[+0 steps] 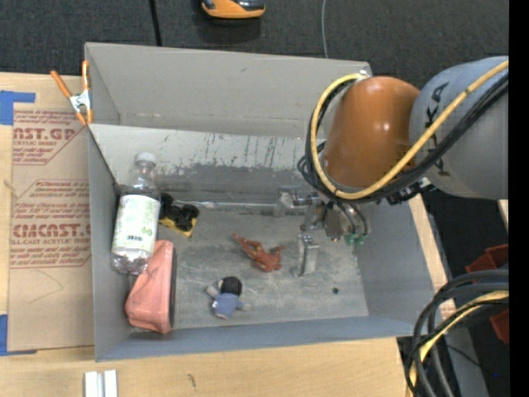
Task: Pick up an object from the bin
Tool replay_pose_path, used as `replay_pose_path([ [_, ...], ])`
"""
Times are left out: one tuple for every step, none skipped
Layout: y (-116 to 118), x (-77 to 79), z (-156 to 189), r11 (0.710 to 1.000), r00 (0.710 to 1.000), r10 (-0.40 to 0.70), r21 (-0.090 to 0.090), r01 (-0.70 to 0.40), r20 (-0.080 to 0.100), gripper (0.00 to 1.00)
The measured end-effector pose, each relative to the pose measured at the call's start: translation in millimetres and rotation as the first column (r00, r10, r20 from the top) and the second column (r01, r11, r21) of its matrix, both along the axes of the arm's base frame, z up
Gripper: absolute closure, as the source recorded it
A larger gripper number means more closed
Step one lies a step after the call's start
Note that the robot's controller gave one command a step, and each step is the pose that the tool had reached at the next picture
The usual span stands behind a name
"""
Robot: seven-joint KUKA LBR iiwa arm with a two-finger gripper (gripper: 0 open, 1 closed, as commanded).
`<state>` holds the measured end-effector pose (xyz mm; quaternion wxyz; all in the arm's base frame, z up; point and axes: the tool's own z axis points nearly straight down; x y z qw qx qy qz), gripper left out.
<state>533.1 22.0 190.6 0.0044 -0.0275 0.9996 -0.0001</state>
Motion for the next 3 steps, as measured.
replay_pose_path([
  [5, 3.6, -39, 0.999, 0.999, 0.034, 0.0, -0.034, -0.008, 0.0],
  [16, 7.6, -66, 0.999, 0.999, 0.039, 0.001, -0.039, -0.007, 0.0],
  [11, -3.9, -104, 0.984, 0.984, 0.178, 0.0, -0.178, -0.005, 0.0],
])
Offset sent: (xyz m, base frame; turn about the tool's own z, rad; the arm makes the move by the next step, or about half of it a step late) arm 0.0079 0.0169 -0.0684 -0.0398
